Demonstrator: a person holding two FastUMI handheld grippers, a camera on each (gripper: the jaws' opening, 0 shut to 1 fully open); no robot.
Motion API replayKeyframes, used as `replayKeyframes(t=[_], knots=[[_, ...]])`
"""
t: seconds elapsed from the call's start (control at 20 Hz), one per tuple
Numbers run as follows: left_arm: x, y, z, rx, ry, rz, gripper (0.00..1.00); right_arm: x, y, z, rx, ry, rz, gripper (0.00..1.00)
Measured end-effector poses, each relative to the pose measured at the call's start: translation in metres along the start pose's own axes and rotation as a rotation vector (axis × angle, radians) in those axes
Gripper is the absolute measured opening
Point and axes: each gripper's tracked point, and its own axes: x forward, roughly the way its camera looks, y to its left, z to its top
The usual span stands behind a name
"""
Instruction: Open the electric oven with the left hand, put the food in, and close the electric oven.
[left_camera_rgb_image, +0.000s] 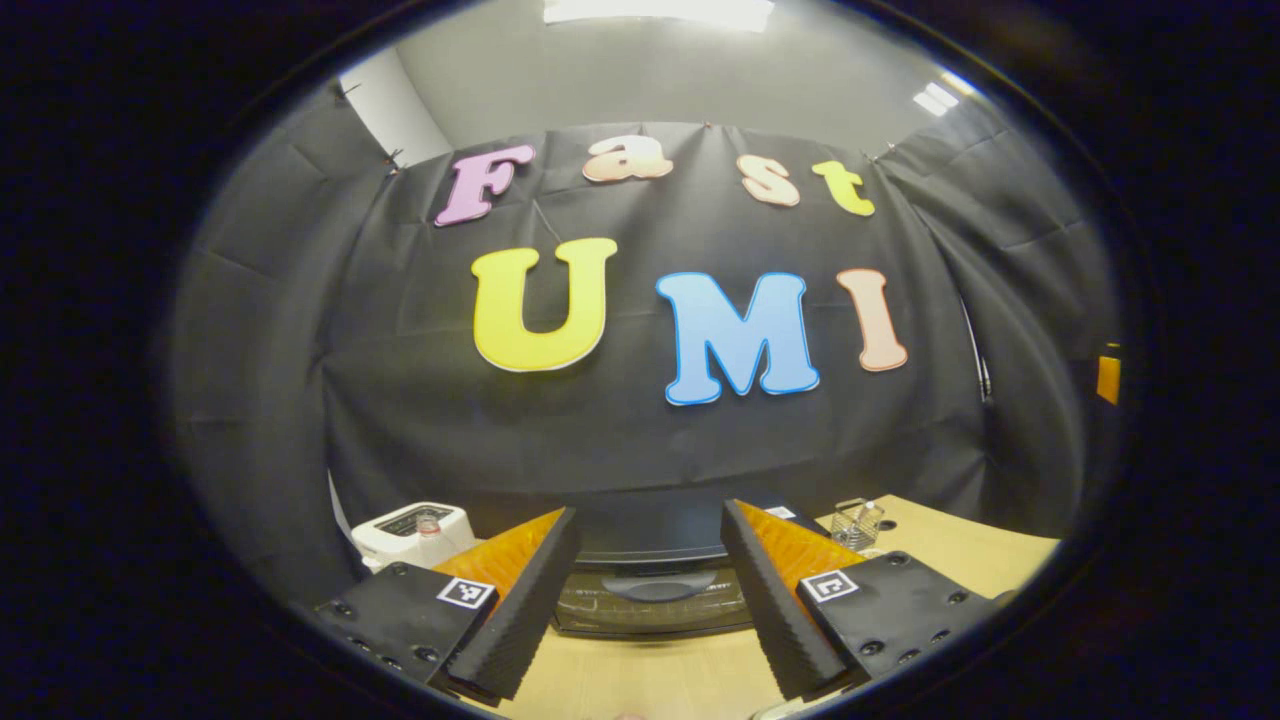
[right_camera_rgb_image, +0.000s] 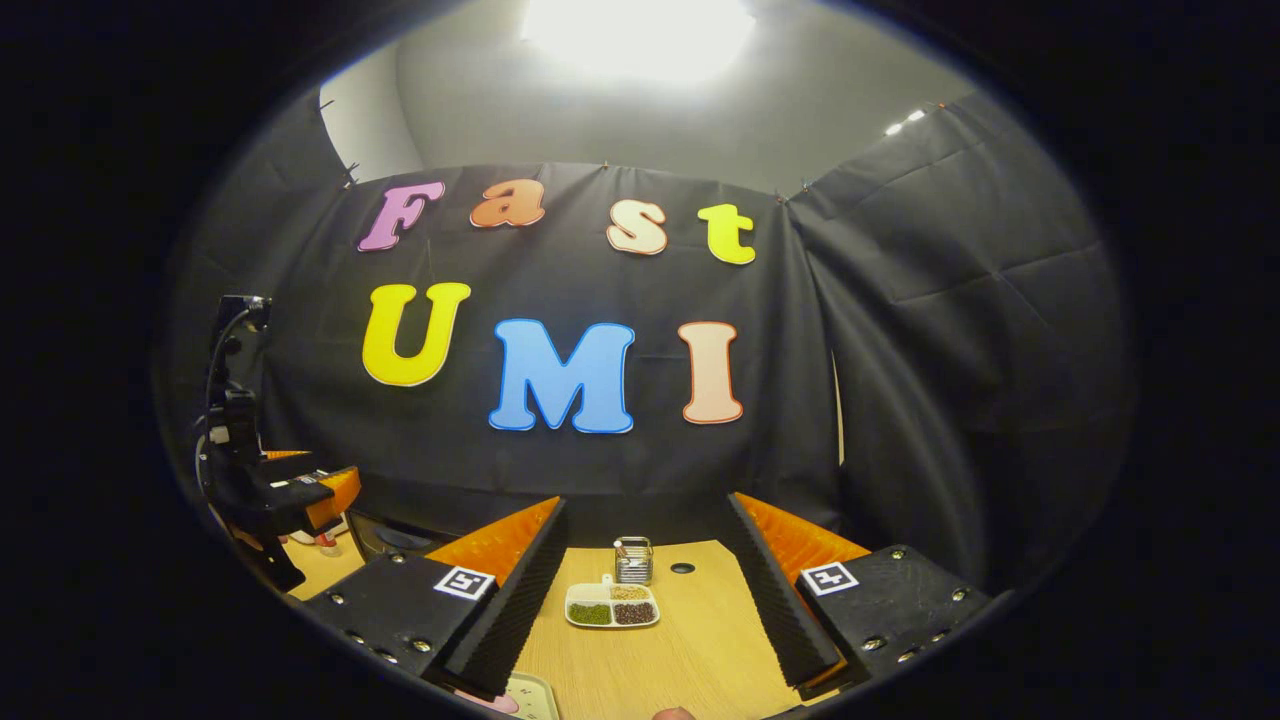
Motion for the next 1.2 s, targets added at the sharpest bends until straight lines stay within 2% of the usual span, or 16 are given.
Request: replayKeyframes(t=[0.05, 0.1, 0.15, 0.2, 0.25, 0.45, 0.6, 0.65, 0.7, 0.8, 1.05, 1.2], knots=[[0.01, -0.002, -0.007, -0.001, 0.01, -0.013, 0.95, 0.002, 0.003, 0.0, 0.001, 0.004, -0.01, 0.96], [0.02, -0.003, -0.014, 0.001, 0.021, -0.024, 0.91, 0.004, 0.006, -0.002, 0.0, 0.007, -0.017, 0.96], [0.028, -0.005, -0.022, 0.007, 0.034, -0.033, 1.0, 0.005, 0.009, -0.002, -0.008, 0.01, -0.027, 0.96], [0.037, -0.006, -0.03, 0.012, 0.048, -0.041, 0.96, 0.006, 0.01, -0.004, -0.019, 0.015, -0.036, 0.96], [0.045, -0.006, -0.038, 0.014, 0.062, -0.049, 1.0, 0.007, 0.011, -0.006, -0.03, 0.02, -0.046, 0.96], [0.076, -0.009, -0.072, 0.012, 0.113, -0.073, 1.0, 0.008, 0.015, -0.011, -0.056, 0.039, -0.084, 0.96], [0.096, -0.009, -0.099, 0.02, 0.151, -0.08, 0.91, 0.008, 0.017, -0.018, -0.084, 0.07, -0.1, 0.96], [0.102, -0.008, -0.106, 0.02, 0.159, -0.079, 0.96, 0.008, 0.018, -0.019, -0.092, 0.078, -0.101, 0.96], [0.108, -0.008, -0.111, 0.019, 0.162, -0.076, 0.94, 0.009, 0.02, -0.019, -0.1, 0.085, -0.099, 0.96], [0.115, -0.008, -0.118, 0.023, 0.164, -0.078, 0.91, 0.011, 0.02, -0.018, -0.119, 0.091, -0.1, 0.95], [0.122, -0.01, -0.133, 0.008, 0.179, -0.068, 1.0, 0.013, 0.016, -0.013, -0.144, 0.088, -0.109, 0.96], [0.122, -0.009, -0.132, -0.002, 0.169, -0.054, 1.0, 0.012, 0.015, -0.011, -0.152, 0.089, -0.104, 0.95]])
